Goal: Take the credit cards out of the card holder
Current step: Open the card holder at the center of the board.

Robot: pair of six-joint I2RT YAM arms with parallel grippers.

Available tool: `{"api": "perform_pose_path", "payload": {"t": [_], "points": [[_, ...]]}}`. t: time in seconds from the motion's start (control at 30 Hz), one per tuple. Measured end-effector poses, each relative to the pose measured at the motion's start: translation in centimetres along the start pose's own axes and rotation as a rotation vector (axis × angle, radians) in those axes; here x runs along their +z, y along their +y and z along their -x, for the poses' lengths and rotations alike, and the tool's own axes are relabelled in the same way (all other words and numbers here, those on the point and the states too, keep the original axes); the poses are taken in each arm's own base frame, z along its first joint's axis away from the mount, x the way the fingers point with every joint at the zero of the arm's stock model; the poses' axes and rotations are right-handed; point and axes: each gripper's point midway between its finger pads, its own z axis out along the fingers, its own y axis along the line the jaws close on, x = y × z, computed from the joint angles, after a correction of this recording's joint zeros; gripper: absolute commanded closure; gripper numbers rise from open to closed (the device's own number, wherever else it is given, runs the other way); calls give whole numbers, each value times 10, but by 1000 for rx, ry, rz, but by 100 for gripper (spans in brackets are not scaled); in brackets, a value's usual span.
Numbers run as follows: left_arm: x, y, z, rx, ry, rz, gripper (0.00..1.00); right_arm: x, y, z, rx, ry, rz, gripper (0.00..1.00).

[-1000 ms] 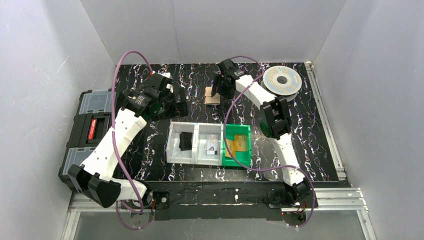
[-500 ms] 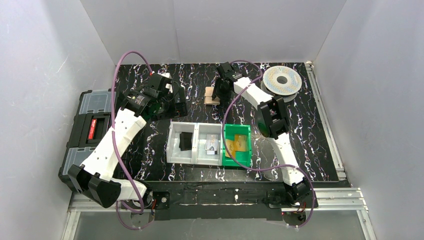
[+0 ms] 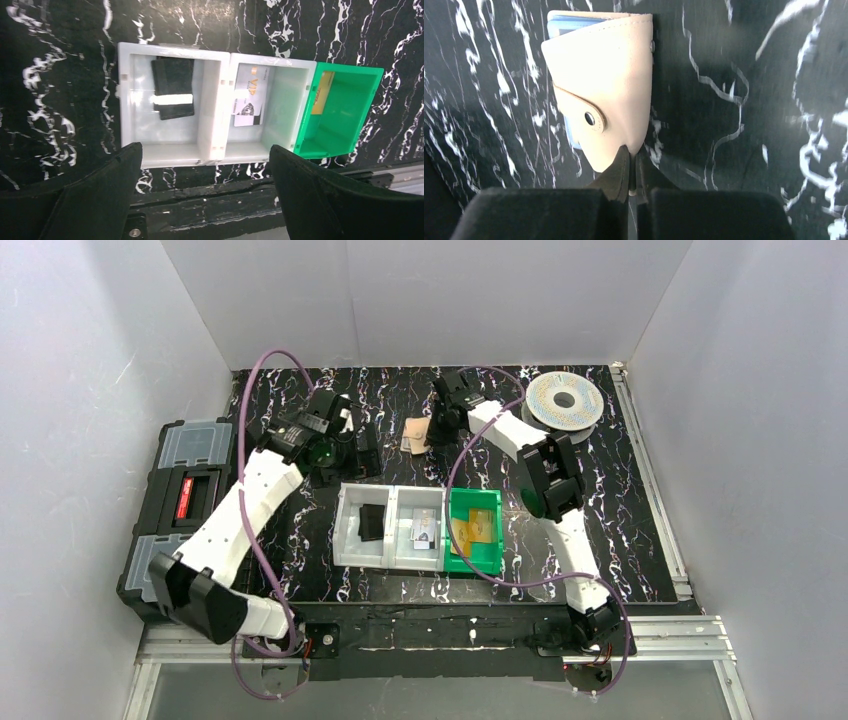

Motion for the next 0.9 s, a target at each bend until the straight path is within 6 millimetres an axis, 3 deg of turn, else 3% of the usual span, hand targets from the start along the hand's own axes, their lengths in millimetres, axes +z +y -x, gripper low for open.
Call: {"api": "perform_pose_path", "payload": {"t": [0.1,0.27,0.33,0.43,0.6,0.77,0.9], "points": [[20,-10,-1,-20,50,-21,10,-12,-6,-16,-19,31,11,99],[59,-24,-4,-55,138,-38,21,-34,0,-22,-34,31,49,99],[73,-36,10,-59,161,-40,29,-42,1,-29,-48,33,84,99],[111,-57,42,-55,133,-64,38,-48,1,-36,-58,50,110,99],[165,-63,52,-36,168,-35,54,-45,4,-41,-58,66,156,99],[204,-65,53,-23,197,-19,56,-46,11,-39,-34,71,199,99],[218,-64,52,-16,214,-9,55,-44,14,-37,-16,71,222,99]]}}
